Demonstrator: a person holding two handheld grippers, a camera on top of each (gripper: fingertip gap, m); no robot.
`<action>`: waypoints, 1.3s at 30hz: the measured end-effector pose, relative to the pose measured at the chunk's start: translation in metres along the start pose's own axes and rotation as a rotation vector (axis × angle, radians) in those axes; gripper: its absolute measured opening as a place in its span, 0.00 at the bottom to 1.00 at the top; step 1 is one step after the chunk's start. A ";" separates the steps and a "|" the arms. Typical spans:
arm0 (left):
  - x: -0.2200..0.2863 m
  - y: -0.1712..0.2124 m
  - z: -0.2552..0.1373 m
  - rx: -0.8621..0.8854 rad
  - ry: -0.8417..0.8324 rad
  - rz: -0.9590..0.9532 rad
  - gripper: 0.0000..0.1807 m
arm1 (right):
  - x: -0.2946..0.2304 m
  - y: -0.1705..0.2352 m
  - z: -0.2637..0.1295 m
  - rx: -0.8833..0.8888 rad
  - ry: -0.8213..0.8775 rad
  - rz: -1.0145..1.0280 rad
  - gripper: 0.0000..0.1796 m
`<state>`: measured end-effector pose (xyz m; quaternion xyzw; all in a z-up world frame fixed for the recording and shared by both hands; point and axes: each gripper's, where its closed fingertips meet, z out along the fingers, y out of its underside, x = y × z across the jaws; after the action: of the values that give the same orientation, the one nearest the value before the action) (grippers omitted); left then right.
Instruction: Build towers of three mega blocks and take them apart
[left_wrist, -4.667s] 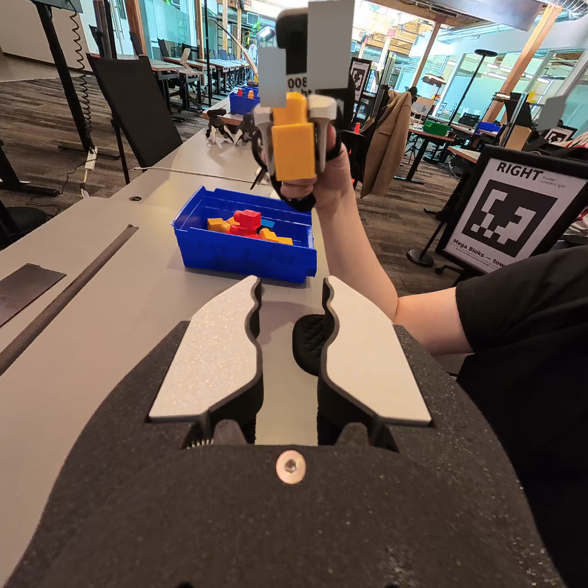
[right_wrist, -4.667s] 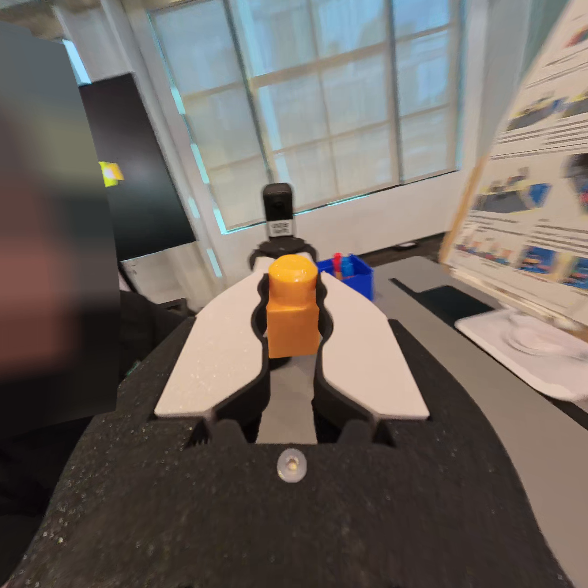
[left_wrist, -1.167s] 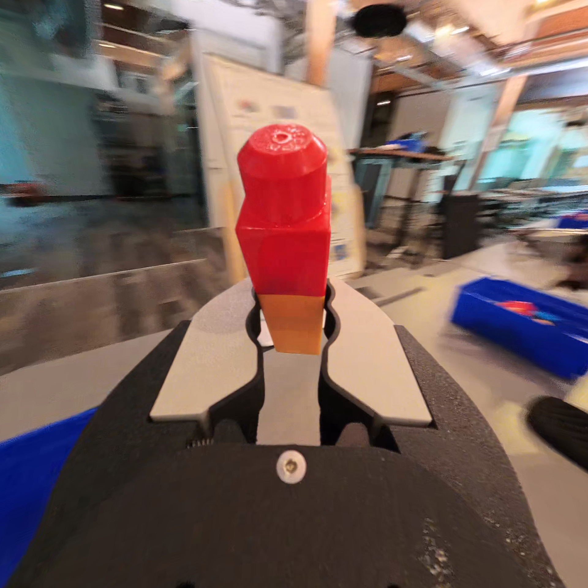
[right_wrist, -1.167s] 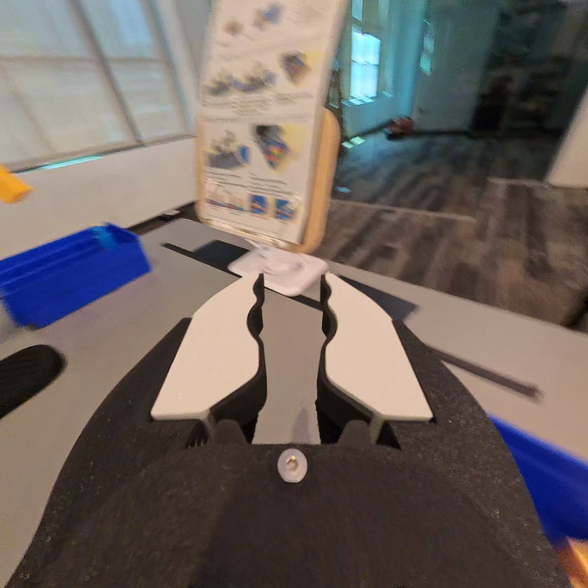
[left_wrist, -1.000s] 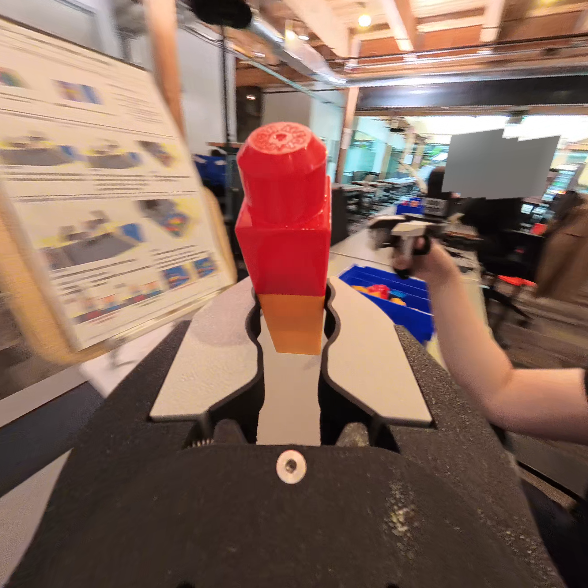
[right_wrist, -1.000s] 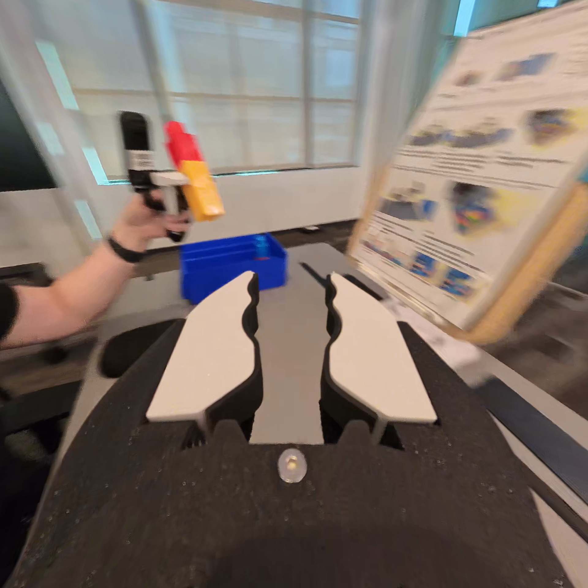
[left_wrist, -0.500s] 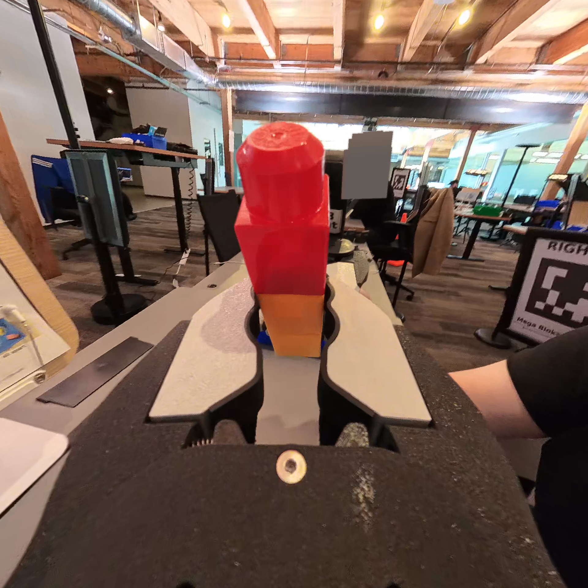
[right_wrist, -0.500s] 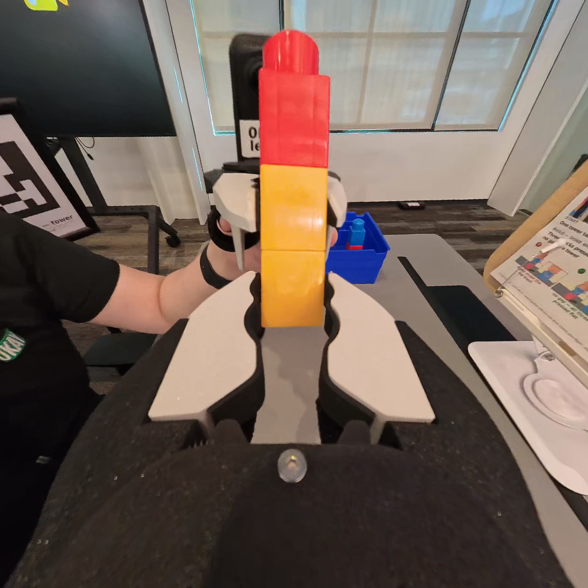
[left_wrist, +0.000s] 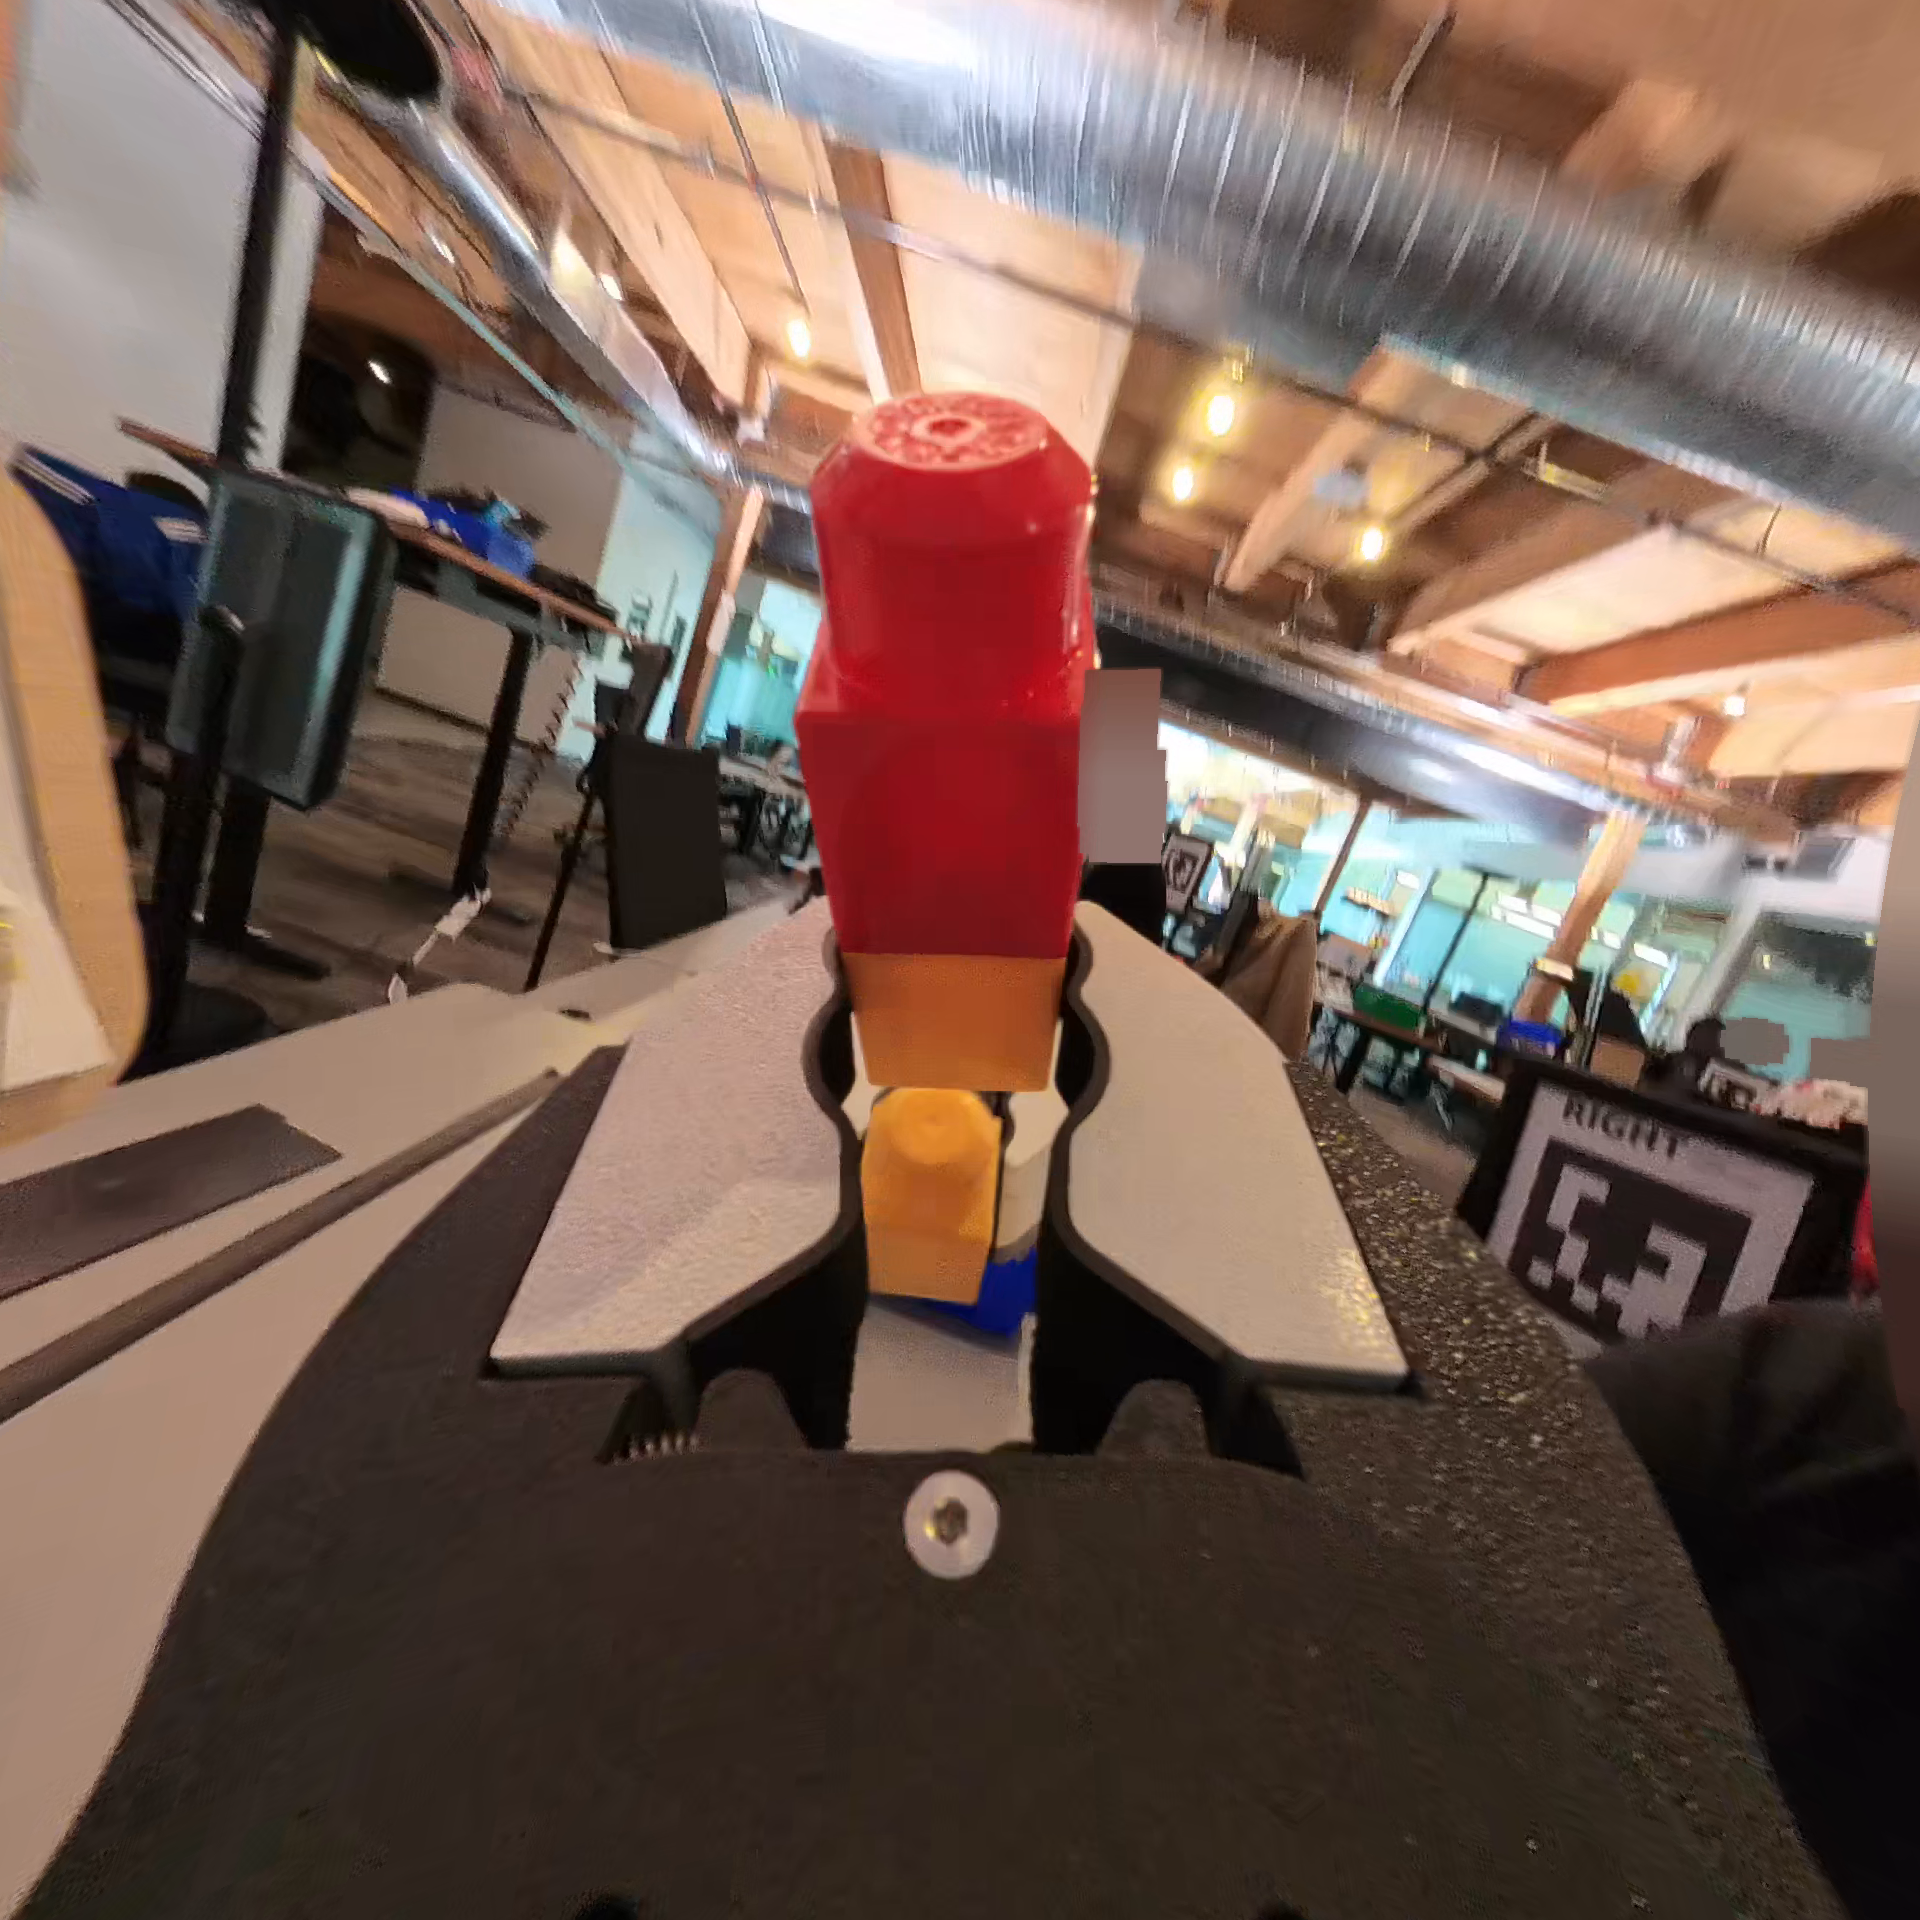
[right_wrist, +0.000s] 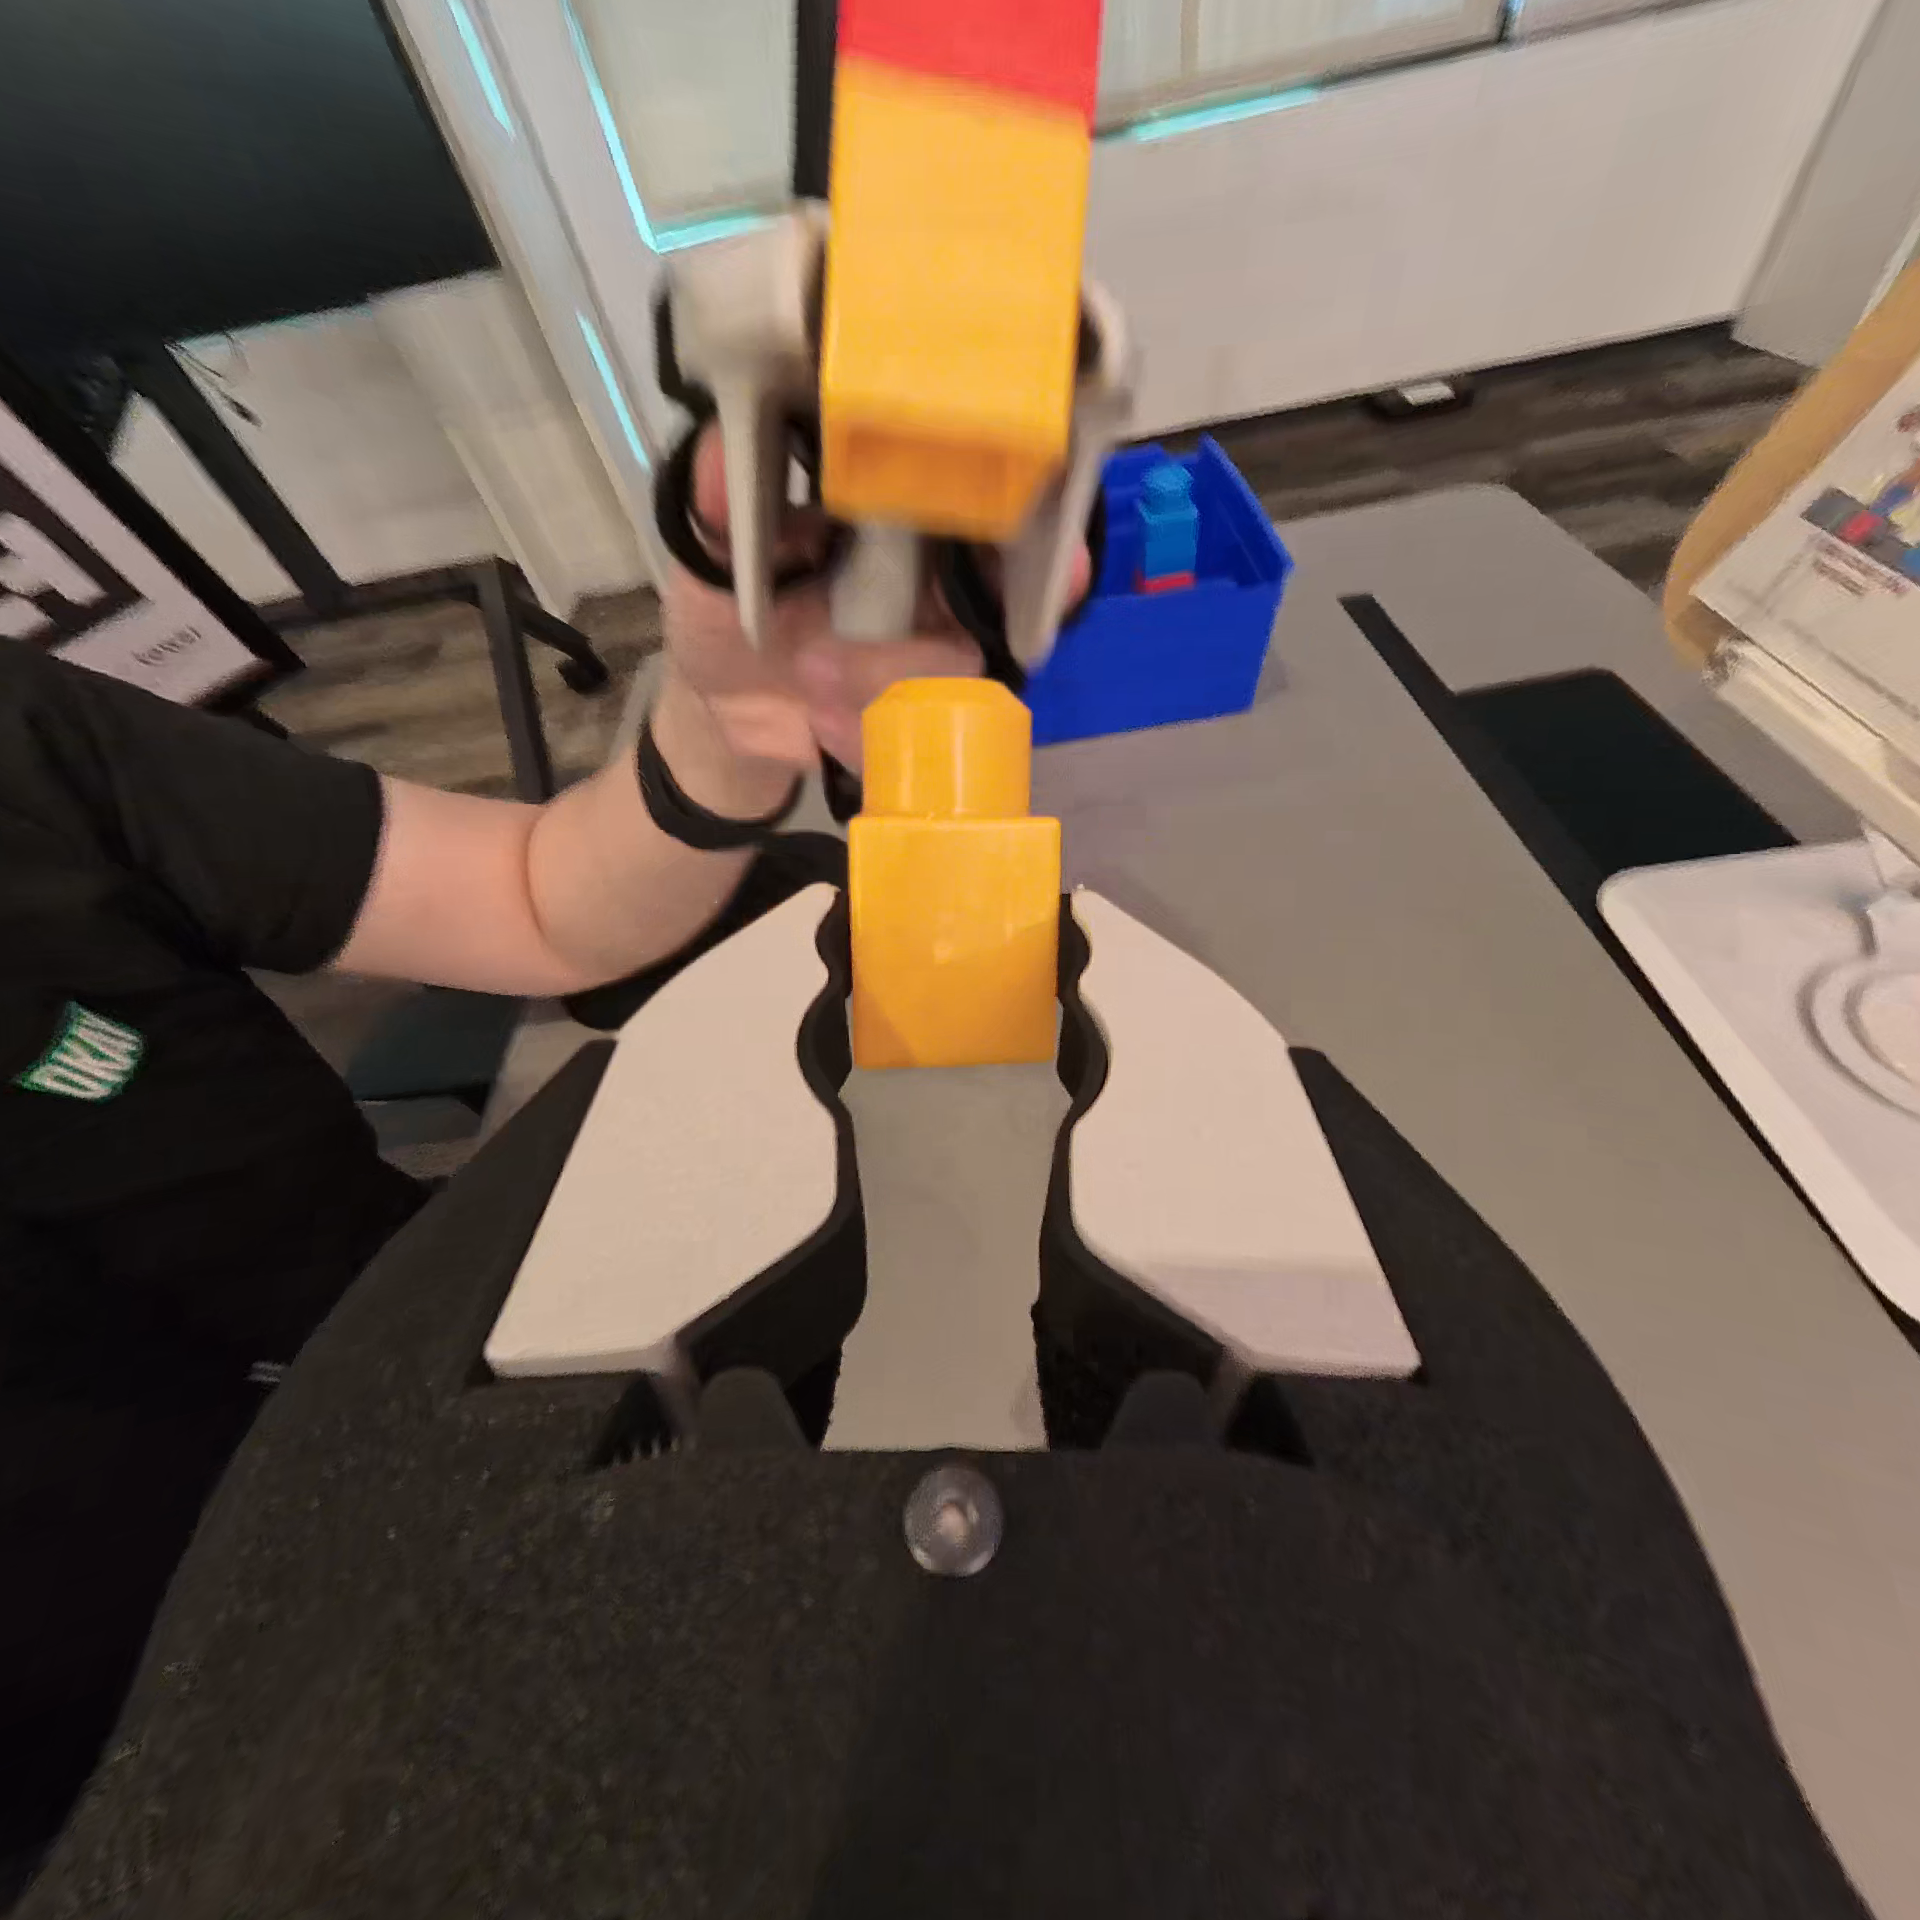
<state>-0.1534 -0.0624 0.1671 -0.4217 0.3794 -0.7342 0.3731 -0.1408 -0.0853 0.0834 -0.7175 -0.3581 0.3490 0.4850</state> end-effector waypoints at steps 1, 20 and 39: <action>-0.004 -0.008 -0.008 0.009 -0.020 0.017 0.20 | 0.004 0.002 -0.001 -0.002 0.019 0.003 0.20; 0.006 0.042 -0.001 -0.372 -0.053 0.298 0.20 | 0.029 0.238 -0.358 -0.306 1.147 0.646 0.20; 0.006 0.077 0.009 -0.499 -0.012 0.270 0.20 | 0.046 0.093 -0.333 0.179 1.132 0.289 0.30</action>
<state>-0.1304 -0.1029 0.1055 -0.4506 0.5987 -0.5593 0.3546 0.1804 -0.2202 0.0840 -0.7900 0.0885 0.0032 0.6066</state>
